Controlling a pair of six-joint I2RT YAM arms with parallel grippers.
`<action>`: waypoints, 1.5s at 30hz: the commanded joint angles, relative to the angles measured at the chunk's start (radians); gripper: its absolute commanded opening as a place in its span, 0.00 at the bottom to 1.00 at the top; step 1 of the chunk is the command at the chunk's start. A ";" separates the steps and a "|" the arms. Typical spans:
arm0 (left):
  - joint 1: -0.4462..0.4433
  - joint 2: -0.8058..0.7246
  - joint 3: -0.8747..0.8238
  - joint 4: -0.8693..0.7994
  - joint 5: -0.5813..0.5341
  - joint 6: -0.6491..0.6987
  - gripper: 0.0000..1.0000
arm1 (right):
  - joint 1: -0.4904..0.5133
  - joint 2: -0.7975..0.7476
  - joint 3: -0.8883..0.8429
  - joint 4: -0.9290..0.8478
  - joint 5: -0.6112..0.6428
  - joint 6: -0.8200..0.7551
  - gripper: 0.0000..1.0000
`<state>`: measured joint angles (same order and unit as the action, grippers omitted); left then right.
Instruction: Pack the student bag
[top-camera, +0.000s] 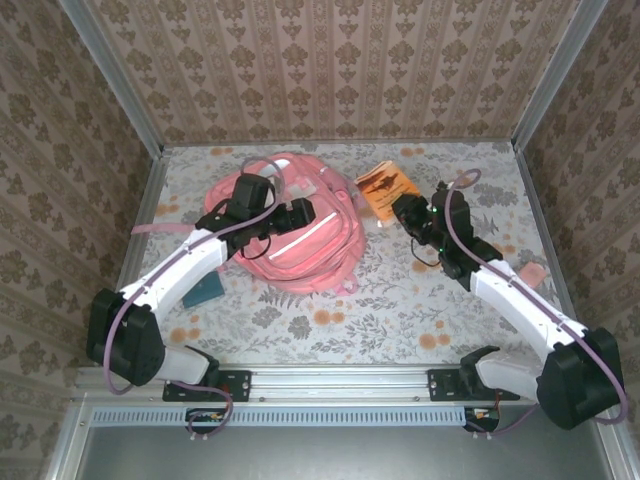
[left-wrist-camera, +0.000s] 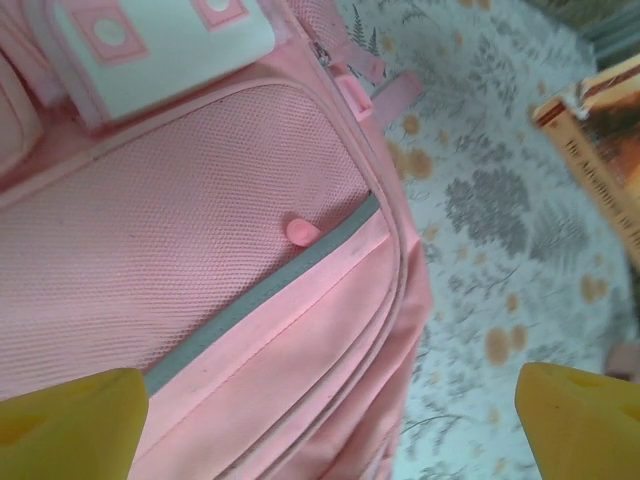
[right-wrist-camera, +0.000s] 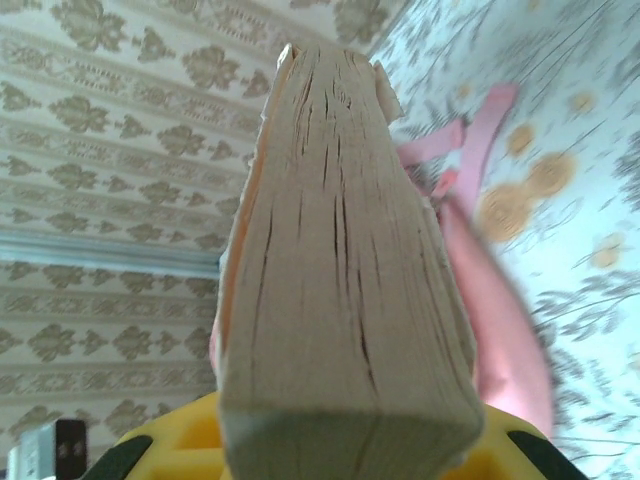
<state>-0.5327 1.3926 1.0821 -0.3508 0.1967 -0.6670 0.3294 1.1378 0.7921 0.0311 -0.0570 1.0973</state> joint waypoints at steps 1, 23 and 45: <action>-0.027 0.027 0.061 -0.169 -0.059 0.257 0.96 | -0.042 -0.061 0.017 -0.085 0.009 -0.104 0.15; -0.280 0.537 0.495 -0.501 -0.400 0.580 0.54 | -0.155 -0.108 -0.050 -0.105 -0.071 -0.101 0.16; -0.302 0.418 0.560 -0.504 -0.608 0.638 0.11 | -0.155 -0.159 -0.068 -0.147 -0.077 -0.113 0.16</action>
<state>-0.8410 1.9461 1.6165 -0.8658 -0.3172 -0.0513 0.1787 1.0153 0.7391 -0.1246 -0.1127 1.0004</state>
